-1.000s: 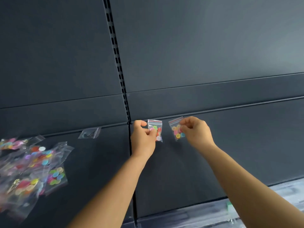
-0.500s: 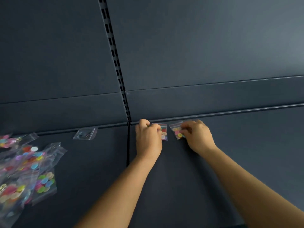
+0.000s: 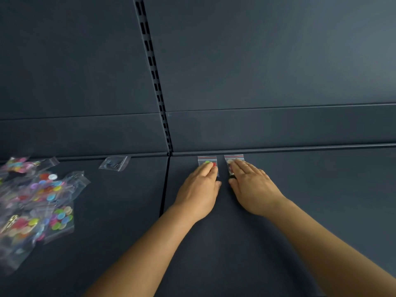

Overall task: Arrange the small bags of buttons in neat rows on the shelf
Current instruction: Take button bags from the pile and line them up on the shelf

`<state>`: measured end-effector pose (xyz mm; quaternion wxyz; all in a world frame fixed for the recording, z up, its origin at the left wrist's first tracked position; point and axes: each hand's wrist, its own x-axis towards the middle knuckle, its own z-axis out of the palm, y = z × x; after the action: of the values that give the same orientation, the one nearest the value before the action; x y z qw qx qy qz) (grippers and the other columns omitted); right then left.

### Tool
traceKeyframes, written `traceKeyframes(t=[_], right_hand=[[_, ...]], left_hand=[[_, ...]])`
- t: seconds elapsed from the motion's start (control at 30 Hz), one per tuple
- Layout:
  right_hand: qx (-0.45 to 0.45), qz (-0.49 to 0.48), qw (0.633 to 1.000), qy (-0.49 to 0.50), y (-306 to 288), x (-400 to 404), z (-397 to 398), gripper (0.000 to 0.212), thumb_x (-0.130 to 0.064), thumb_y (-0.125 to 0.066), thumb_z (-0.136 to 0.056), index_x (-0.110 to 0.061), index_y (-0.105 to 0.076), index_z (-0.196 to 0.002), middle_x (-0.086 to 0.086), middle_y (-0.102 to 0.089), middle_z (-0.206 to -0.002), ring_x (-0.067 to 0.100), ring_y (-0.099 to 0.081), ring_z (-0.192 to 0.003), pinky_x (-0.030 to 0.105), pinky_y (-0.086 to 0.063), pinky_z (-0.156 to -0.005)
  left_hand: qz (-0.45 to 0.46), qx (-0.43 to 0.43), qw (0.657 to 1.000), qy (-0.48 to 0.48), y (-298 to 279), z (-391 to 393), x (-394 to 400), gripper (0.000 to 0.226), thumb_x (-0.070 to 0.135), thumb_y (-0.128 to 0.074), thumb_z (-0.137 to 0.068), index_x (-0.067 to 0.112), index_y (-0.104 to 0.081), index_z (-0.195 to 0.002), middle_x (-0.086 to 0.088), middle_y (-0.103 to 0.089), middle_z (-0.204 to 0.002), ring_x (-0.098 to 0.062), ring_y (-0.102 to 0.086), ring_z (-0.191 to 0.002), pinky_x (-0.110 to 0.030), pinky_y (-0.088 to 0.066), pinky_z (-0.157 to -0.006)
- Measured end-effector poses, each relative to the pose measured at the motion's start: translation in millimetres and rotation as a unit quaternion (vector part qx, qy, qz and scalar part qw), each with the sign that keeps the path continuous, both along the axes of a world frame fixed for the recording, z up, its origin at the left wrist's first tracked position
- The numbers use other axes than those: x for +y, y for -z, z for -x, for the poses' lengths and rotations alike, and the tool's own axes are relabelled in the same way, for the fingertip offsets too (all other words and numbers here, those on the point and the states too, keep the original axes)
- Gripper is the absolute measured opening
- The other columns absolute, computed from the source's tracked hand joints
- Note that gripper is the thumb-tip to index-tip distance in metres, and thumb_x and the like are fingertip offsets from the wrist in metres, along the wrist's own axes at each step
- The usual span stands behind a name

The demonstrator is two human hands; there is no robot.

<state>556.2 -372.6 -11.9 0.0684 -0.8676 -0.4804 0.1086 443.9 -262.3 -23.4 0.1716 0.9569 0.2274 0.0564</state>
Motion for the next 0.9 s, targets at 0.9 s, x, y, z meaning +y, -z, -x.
traceKeyframes(t=[0.9], right_hand=[[-0.019,-0.092,0.978,-0.184,-35.8,34.3,123.3,0.057,-0.049,-0.037,-0.095,-0.020,-0.030,-0.144,-0.003,-0.032,-0.148,0.018,-0.029,-0.136,0.031,-0.020,-0.114]], left_hand=[[-0.091,-0.036,0.979,-0.179,-39.7,163.7,-0.5,0.047,0.034,-0.042,-0.099,0.023,-0.035,-0.144,0.008,-0.036,-0.146,-0.011,-0.029,-0.136,-0.022,-0.022,-0.111]])
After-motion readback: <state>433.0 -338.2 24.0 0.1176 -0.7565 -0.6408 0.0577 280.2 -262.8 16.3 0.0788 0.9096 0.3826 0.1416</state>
